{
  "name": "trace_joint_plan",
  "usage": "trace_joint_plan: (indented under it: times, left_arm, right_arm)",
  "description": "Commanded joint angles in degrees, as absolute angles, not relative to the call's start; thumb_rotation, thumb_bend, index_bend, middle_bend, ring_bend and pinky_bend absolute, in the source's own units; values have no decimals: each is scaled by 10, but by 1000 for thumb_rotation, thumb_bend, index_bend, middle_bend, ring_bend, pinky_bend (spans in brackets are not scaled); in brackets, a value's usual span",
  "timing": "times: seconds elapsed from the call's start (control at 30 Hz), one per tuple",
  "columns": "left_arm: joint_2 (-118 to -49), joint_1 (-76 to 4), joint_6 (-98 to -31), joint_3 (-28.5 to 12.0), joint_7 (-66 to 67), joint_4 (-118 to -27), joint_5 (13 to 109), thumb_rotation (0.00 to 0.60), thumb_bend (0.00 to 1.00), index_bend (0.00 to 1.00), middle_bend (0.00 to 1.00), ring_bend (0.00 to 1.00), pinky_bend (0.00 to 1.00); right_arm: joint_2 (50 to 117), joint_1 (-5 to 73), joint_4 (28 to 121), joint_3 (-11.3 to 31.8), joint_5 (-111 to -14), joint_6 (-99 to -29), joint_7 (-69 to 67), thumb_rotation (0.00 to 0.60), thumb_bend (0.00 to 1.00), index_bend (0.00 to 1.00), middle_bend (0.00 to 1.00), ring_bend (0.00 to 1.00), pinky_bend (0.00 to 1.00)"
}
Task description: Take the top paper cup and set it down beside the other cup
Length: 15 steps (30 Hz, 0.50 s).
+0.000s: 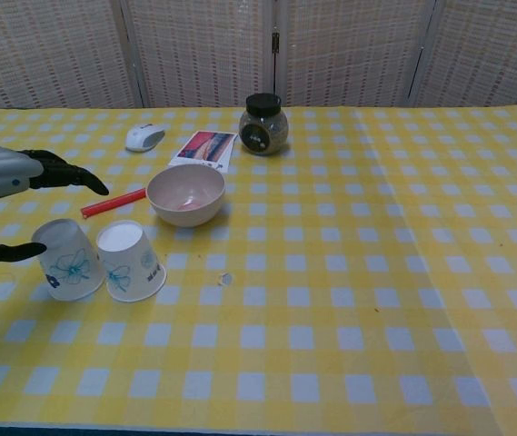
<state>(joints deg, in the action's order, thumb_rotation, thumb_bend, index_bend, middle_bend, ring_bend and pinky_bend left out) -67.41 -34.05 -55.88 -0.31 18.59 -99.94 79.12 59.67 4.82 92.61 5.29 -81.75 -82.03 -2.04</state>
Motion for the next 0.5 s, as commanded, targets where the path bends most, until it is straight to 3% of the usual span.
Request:
trace_joint_plan:
  times: [0.03, 0.3, 0.5]
  left_arm:
    - [-652, -330, -583, -15, 165, -1016, 787, 600, 450, 155, 155, 139, 34]
    - [-642, -276, -688, -54, 104, -993, 748, 600, 452, 184, 155, 127, 41]
    - [-657, -214, -784, -50, 107, -962, 745, 600, 452, 171, 148, 110, 31]
  right_arm:
    - [596, 49, 927, 53, -817, -820, -20, 600, 256, 0, 0, 128, 37]
    - [593, 53, 925, 50, -823, -808, -37, 600, 256, 0, 0, 129, 37]
    - [589, 61, 921, 46, -831, -792, -69, 600, 257, 0, 2, 130, 37]
